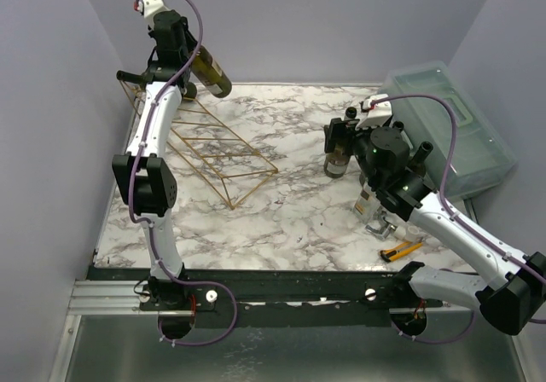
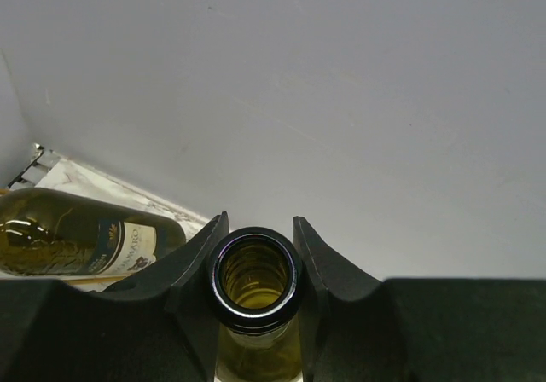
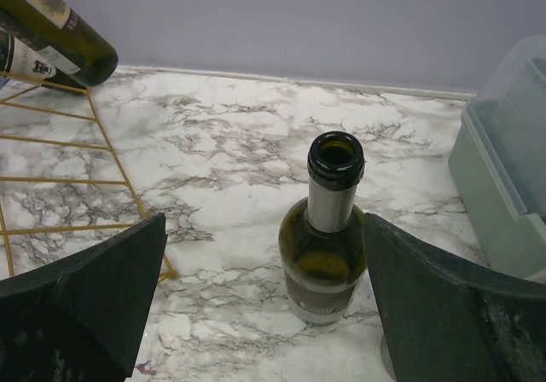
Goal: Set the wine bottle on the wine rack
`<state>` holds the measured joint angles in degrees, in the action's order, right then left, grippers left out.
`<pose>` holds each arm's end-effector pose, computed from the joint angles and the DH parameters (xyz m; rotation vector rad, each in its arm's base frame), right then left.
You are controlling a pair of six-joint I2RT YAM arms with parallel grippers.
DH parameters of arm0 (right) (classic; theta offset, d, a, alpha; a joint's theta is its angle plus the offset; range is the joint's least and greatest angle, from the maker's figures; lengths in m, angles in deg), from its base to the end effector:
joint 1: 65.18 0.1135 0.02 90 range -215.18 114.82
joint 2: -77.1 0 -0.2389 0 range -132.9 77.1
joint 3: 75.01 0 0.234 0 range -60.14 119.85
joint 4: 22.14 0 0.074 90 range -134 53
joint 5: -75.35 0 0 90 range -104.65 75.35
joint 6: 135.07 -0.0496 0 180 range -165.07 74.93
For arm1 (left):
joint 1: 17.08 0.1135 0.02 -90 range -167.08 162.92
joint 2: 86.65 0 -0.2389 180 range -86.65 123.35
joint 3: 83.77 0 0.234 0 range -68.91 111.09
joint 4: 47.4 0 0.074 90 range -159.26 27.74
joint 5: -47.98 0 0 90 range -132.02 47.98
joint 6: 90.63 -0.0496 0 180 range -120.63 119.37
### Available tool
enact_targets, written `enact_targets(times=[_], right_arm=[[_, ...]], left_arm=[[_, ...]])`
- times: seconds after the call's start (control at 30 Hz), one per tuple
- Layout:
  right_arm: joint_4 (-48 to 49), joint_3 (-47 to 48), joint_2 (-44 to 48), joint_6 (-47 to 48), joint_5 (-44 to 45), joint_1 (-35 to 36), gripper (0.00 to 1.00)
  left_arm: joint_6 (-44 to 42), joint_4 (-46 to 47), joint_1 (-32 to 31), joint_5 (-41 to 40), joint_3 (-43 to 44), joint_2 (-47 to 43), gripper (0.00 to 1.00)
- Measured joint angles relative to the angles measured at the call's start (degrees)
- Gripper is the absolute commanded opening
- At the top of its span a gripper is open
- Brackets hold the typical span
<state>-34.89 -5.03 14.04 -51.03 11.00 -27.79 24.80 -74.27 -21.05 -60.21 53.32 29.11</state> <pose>0.2213 0.1421 0.3426 -0.1191 1.6620 0.1991 0.4623 -0.0166 0.4021 -0.5417 1.5735 -0.1243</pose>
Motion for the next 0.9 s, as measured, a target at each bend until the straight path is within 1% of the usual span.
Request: enact_targets(times=[0.27, 0.47, 0.9], right_arm=[[1.7, 0.0, -0.4, 1.1, 0.0, -0.5, 1.0], [2.1, 0.0, -1.0, 1.1, 0.0, -2.2, 1.0], [2.2, 0.0, -1.2, 1.0, 0.0, -3.0, 1.0]], left_arm=[[-1.0, 5.4, 0.5, -2.3, 1.2, 5.0, 0.0], [-1.0, 6.6, 1.5, -3.8, 2.8, 8.7, 0.0], [-0.3, 8.2, 4.0, -6.9, 1.5, 9.5, 0.0]])
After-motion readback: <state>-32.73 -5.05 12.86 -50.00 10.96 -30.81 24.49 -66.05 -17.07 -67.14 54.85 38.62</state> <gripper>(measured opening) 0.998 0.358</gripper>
